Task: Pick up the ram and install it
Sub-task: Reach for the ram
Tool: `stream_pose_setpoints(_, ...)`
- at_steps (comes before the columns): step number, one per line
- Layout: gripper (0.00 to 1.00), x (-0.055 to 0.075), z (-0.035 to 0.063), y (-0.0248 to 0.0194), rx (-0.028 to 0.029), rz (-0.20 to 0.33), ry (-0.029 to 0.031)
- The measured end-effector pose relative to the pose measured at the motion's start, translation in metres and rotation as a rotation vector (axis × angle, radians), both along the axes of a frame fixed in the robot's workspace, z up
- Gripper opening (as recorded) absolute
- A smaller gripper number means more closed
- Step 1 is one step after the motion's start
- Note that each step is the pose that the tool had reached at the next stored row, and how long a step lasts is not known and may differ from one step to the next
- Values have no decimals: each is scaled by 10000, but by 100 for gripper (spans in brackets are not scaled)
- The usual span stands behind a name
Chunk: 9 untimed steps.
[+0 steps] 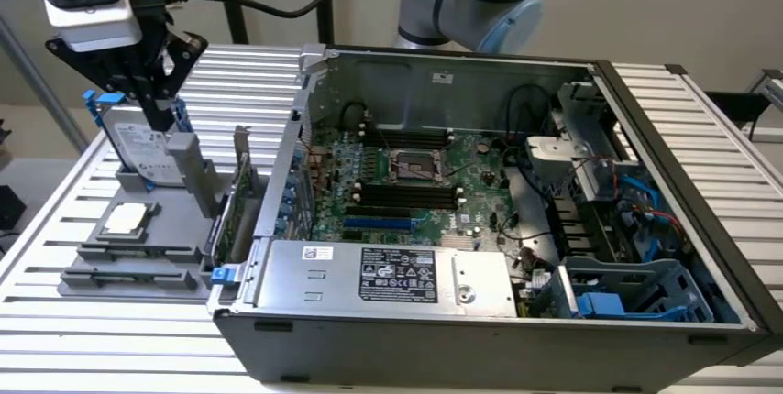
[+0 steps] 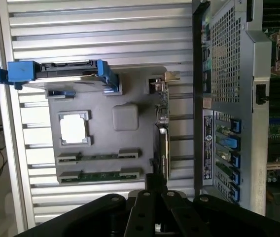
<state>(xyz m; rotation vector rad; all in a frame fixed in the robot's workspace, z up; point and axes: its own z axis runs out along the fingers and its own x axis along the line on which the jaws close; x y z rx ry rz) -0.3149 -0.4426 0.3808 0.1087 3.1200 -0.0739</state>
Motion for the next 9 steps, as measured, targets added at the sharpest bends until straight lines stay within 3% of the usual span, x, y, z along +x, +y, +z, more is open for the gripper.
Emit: stream_pose_setpoints(9, 11, -362, -42, -77, -1, 0, 34)
